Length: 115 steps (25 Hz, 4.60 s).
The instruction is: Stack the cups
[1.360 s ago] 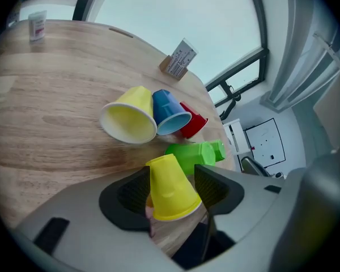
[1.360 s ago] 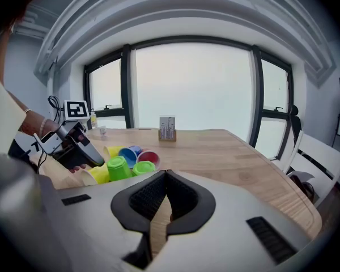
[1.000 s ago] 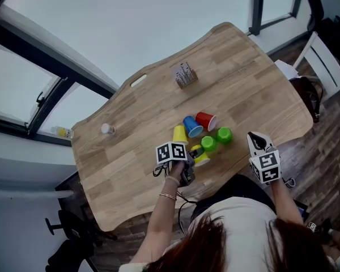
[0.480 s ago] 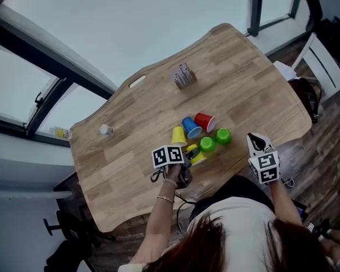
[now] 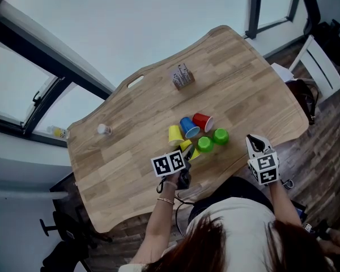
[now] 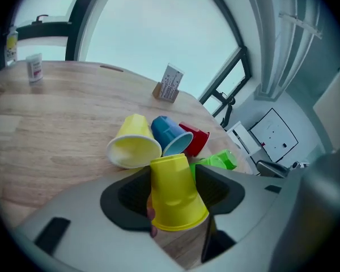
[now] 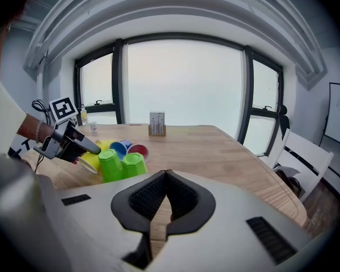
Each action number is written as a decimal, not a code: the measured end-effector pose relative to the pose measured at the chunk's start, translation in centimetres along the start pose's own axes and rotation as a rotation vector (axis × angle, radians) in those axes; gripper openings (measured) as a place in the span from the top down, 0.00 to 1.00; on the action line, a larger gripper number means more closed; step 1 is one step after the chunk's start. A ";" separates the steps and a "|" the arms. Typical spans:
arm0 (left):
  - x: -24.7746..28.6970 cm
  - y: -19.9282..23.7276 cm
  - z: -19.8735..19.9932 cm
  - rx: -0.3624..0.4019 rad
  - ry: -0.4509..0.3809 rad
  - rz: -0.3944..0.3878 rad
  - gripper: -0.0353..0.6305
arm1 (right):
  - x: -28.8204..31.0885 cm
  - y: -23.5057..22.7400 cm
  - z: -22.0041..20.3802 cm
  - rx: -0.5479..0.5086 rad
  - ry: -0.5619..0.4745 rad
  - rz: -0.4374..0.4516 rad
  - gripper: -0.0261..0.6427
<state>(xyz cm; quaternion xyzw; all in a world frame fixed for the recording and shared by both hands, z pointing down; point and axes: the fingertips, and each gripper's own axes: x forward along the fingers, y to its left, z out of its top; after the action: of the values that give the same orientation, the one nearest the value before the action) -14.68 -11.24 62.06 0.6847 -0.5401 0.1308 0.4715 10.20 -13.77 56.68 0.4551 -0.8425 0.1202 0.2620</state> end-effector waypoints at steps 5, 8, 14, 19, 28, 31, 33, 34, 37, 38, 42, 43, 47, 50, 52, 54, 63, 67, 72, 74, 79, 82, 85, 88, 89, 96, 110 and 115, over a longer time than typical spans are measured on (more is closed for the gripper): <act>0.0 -0.3 0.9 0.089 -0.120 0.022 0.56 | -0.6 -0.3 -0.3 -0.010 0.007 -0.006 0.92; -0.1 -0.2 1.2 0.141 -0.193 0.049 0.56 | -0.9 -0.5 -0.4 -0.014 0.010 -0.011 0.92; 0.0 -0.3 1.6 0.274 -0.306 0.089 0.56 | -1.5 -0.8 -0.8 -0.022 0.017 -0.019 0.92; -0.1 -0.6 1.6 0.385 -0.346 0.130 0.55 | -1.7 -0.7 -0.8 -0.023 0.019 -0.015 0.92; -0.6 -0.5 0.7 0.398 -0.388 0.167 0.55 | -1.8 -0.3 -1.1 -0.020 0.020 -0.009 0.92; -0.8 -0.6 0.1 0.405 -0.391 0.173 0.55 | -1.8 -0.1 -1.0 -0.020 0.019 -0.005 0.92; -0.8 -0.7 -0.3 0.409 -0.394 0.176 0.55 | -1.8 0.1 -1.1 -0.019 0.017 -0.003 0.92; -0.8 -0.7 -0.3 0.409 -0.395 0.177 0.55 | -1.8 0.1 -1.1 -0.018 0.016 -0.002 0.92; -0.8 -0.8 -0.4 0.405 -0.399 0.177 0.55 | -1.8 0.2 -1.2 -0.018 0.016 -0.001 0.92; -0.8 -0.8 -0.4 0.404 -0.400 0.175 0.55 | -1.8 0.2 -1.2 -0.018 0.016 -0.001 0.92; -0.7 -1.1 -0.2 0.403 -0.400 0.166 0.55 | -2.0 0.3 -1.1 -0.019 0.015 -0.004 0.92; -0.7 -1.1 -0.3 0.402 -0.398 0.164 0.55 | -2.1 0.3 -1.1 -0.017 0.014 -0.006 0.92; -1.0 -1.4 -0.3 0.393 -0.399 0.159 0.55 | -2.5 0.2 -0.9 0.010 0.001 -0.009 0.92; -1.6 -1.6 -0.4 0.374 -0.393 0.149 0.55 | -2.6 0.4 -0.6 0.067 -0.010 0.007 0.92; -2.2 -1.6 -0.4 0.365 -0.391 0.144 0.55 | -2.5 0.9 -0.2 0.108 -0.016 0.033 0.92; -2.8 -1.7 -0.4 0.357 -0.388 0.135 0.55 | -2.5 1.5 0.3 0.136 -0.021 0.053 0.92; -5.5 -2.7 -1.1 0.346 -0.398 0.108 0.63 | -2.4 4.7 2.9 0.125 -0.082 0.070 0.92; -6.6 -1.9 -1.2 0.355 -0.388 0.133 0.77 | -2.4 6.2 3.8 0.108 -0.102 0.067 0.92; -7.9 -1.1 -0.9 0.326 -0.400 0.131 0.86 | -2.2 7.8 4.6 0.096 -0.109 0.066 0.92; -8.4 -0.7 -1.1 0.313 -0.395 0.148 0.90 | -2.2 8.6 4.7 0.096 -0.105 0.078 0.92; -9.1 -0.5 -0.9 0.284 -0.395 0.166 0.92 | -1.4 9.6 5.9 0.062 -0.103 0.113 0.92; -9.3 -0.7 -0.5 0.247 -0.401 0.156 0.92 | -0.7 9.8 7.1 0.058 -0.128 0.142 0.92; -9.3 -0.7 -0.1 0.251 -0.400 0.169 0.92 | 0.2 9.9 8.1 0.024 -0.142 0.175 0.92; -9.5 -0.8 0.4 0.222 -0.405 0.185 0.92 | 1.2 9.6 9.1 -0.046 -0.141 0.189 0.92; -9.5 -0.8 0.7 0.202 -0.411 0.193 0.92 | 1.6 9.3 9.3 -0.066 -0.134 0.192 0.92; -9.6 -1.1 1.8 0.137 -0.435 0.244 0.92 | 3.8 8.3 11.1 -0.163 -0.085 0.253 0.92; -8.7 -1.1 3.1 0.033 -0.474 0.378 0.92 | 9.2 7.1 11.9 -0.204 0.113 0.459 0.92; -8.3 -1.1 3.0 0.021 -0.468 0.394 0.92 | 11.0 7.2 12.0 -0.202 0.164 0.510 0.92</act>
<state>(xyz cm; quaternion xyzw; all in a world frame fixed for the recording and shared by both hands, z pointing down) -17.86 -8.45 54.20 0.5832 -0.7551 0.0639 0.2927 -4.68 -22.82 53.04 0.1888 -0.9135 0.1339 0.3345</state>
